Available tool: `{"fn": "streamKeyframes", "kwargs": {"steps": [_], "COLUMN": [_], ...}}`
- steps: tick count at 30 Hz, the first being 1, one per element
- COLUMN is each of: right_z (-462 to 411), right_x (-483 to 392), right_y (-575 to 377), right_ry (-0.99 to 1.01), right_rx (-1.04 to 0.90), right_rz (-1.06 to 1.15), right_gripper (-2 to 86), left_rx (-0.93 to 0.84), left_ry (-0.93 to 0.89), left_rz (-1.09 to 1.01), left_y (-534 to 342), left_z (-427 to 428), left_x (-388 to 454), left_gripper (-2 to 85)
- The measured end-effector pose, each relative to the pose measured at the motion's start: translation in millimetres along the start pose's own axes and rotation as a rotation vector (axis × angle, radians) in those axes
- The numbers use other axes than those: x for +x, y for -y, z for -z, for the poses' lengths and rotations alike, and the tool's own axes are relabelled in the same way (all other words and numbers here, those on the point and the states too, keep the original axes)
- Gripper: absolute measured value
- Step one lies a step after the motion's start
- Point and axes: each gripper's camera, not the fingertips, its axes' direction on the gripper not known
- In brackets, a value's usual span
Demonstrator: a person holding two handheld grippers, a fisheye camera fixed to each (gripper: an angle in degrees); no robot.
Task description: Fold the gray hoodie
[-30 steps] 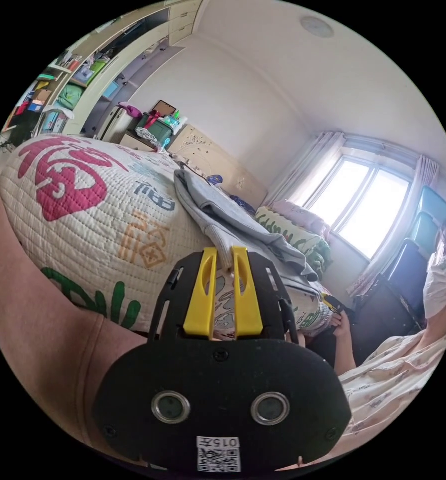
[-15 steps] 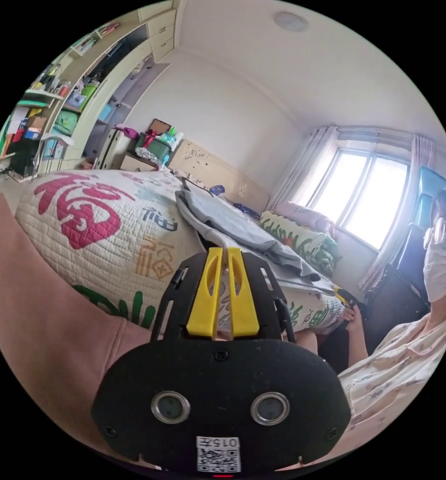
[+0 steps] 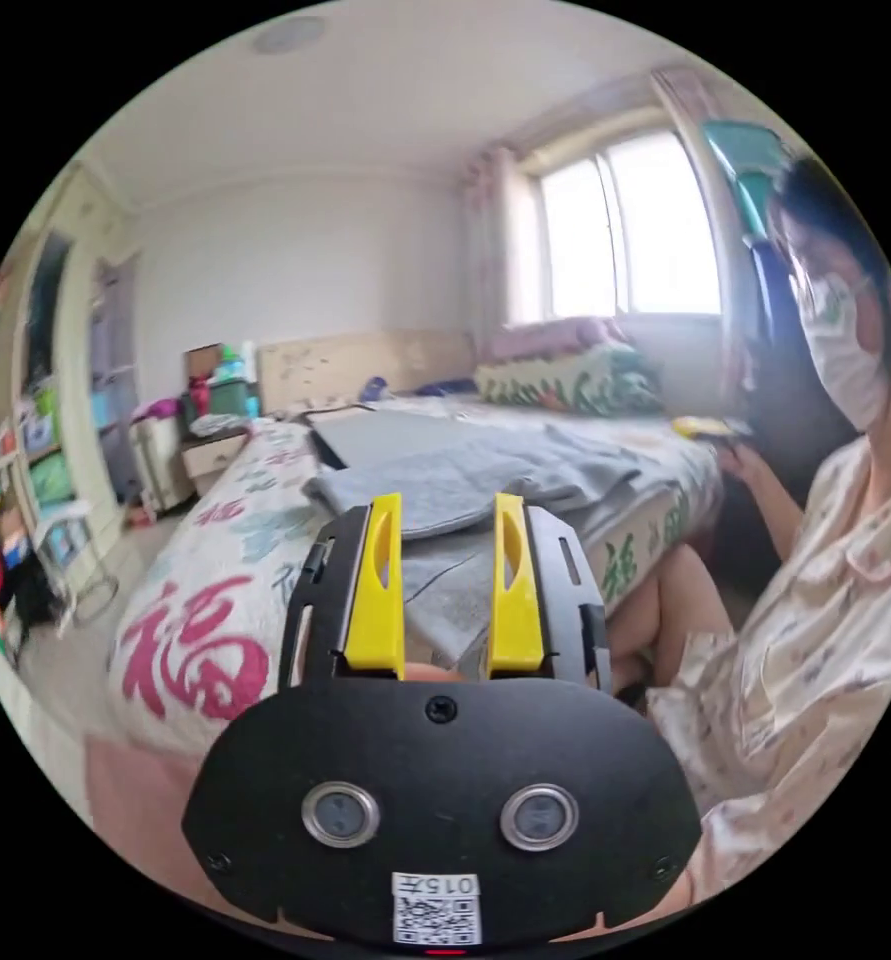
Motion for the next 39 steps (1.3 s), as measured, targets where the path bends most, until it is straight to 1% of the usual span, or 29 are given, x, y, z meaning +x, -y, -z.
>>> {"fn": "streamKeyframes", "kwargs": {"steps": [1,2,4,6,9,11,13,15,17,20,21,23,25,26,27,28,29,30,31,32,34,37,39], "right_z": [-24.2,-36.4,-83.0,-114.2,-153.8,-166.0,-174.9,-178.6,-179.4,-179.4,-183.8,-204.6,-249.5,-257.6,-266.4,-265.9,-263.3,-257.0,-251.0,-248.5,-242.9,-235.8,-230.7], "right_x": [-9.0,-13.2,-27.7,-35.5,-38.5,-35.3,-36.7,-41.4,-44.0,-31.9,-20.4,7.6,61.8,77.0,103.0,118.2,119.2,109.1,91.2,81.3,46.1,23.9,21.4], "right_y": [11.4,16.5,32.0,38.7,43.8,47.8,53.1,58.4,67.5,103.8,130.2,190.1,285.8,305.7,334.6,348.2,349.8,344.2,328.0,316.8,261.1,194.4,168.1], "right_ry": [0.002,-0.003,0.0,0.038,0.038,0.035,0.026,0.023,0.007,-0.017,-0.056,-0.178,-0.427,-0.454,-0.43,-0.341,-0.273,-0.126,-0.001,0.051,0.182,0.301,0.386], "right_rx": [-0.036,-0.055,-0.138,-0.215,-0.31,-0.331,-0.349,-0.359,-0.346,-0.285,-0.242,-0.162,-0.056,-0.04,-0.026,-0.014,-0.005,0.006,-0.013,-0.032,-0.161,-0.29,-0.341], "right_rz": [0.073,0.103,0.21,0.271,0.294,0.258,0.241,0.243,0.243,0.215,0.202,0.149,-0.022,-0.088,-0.217,-0.334,-0.357,-0.316,-0.24,-0.205,-0.125,-0.157,-0.215], "right_gripper": [9.7,10.0,11.1,11.5,11.2,9.2,5.7,3.7,1.9,0.4,0.1,0.1,1.0,1.4,2.0,2.3,2.7,3.4,6.0,7.2,9.8,11.2,11.5], "left_rx": [-0.044,-0.066,-0.188,-0.267,-0.304,-0.338,-0.412,-0.434,-0.399,-0.269,-0.212,-0.135,-0.009,0.021,0.062,0.127,0.169,0.229,0.218,0.194,0.108,0.03,-0.018], "left_ry": [-0.037,-0.051,-0.121,-0.149,-0.154,-0.145,-0.112,-0.135,-0.133,-0.122,-0.103,-0.069,0.08,0.122,0.178,0.157,0.12,0.034,-0.041,-0.073,-0.205,-0.331,-0.358], "left_rz": [-0.101,-0.14,-0.229,-0.252,-0.282,-0.27,-0.223,-0.216,-0.194,-0.143,-0.107,-0.028,0.173,0.234,0.365,0.432,0.429,0.39,0.328,0.302,0.218,0.14,0.083], "left_y": [6.0,8.1,13.9,14.1,6.2,1.2,-6.4,-11.0,-8.8,17.7,39.0,82.1,132.0,138.5,143.9,140.6,136.1,123.1,108.0,99.7,61.5,22.5,6.8], "left_z": [-22.8,-34.5,-80.1,-107.0,-132.0,-144.2,-160.9,-167.4,-167.4,-169.6,-178.7,-206.4,-249.1,-256.4,-264.4,-262.1,-258.5,-250.5,-244.4,-242.0,-231.1,-215.4,-207.7], "left_x": [8.0,11.7,20.5,21.6,20.8,16.9,10.0,8.1,3.1,-24.4,-44.9,-83.2,-135.5,-145.8,-160.1,-161.5,-157.2,-142.8,-123.9,-114.0,-73.1,-23.1,7.8], "left_gripper": [12.4,12.4,13.2,13.0,11.6,9.8,5.1,2.7,1.9,1.5,1.7,2.1,3.8,5.1,7.5,7.8,7.9,7.9,7.9,7.9,8.0,8.4,9.2]}}
